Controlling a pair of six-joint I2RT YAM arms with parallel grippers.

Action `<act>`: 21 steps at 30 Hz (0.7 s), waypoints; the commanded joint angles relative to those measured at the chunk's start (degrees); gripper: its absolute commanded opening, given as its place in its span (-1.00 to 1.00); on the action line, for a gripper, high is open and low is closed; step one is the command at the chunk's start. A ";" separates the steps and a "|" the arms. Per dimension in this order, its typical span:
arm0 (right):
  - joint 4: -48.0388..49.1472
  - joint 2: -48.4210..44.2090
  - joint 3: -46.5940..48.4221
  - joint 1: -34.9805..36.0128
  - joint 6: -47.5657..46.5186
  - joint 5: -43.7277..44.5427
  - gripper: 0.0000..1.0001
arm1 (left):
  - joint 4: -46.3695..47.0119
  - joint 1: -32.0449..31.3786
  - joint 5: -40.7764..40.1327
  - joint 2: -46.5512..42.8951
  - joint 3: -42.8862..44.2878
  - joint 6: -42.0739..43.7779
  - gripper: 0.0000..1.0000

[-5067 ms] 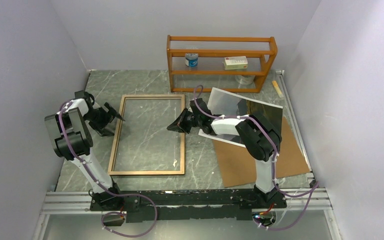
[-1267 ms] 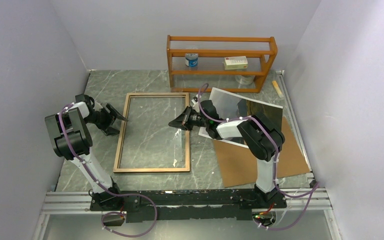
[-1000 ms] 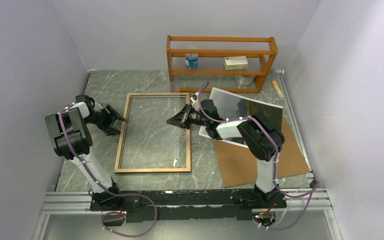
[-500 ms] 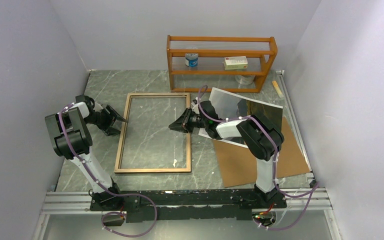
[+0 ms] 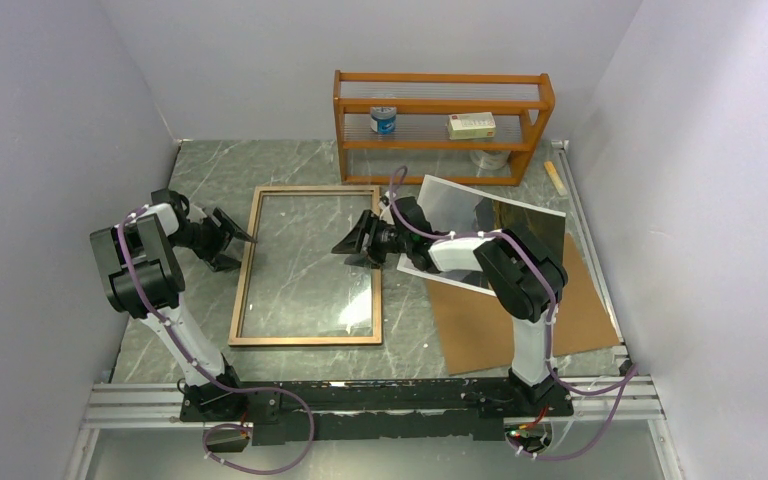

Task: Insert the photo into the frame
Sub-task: Place the photo frame item in the photo frame.

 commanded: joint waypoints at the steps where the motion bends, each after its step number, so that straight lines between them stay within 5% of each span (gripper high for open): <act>1: -1.40 -0.61 2.57 0.24 -2.71 0.95 0.27 | -1.95 -0.78 -6.76 3.67 -1.79 2.68 0.58; 9: -14.02 -2.27 7.37 0.36 -6.54 4.78 0.77 | -2.55 -0.81 -7.56 2.92 -1.19 2.93 0.72; 21: -42.42 -5.69 15.14 1.47 -12.56 18.79 0.83 | -5.92 -0.76 -14.40 -2.39 2.46 3.34 0.81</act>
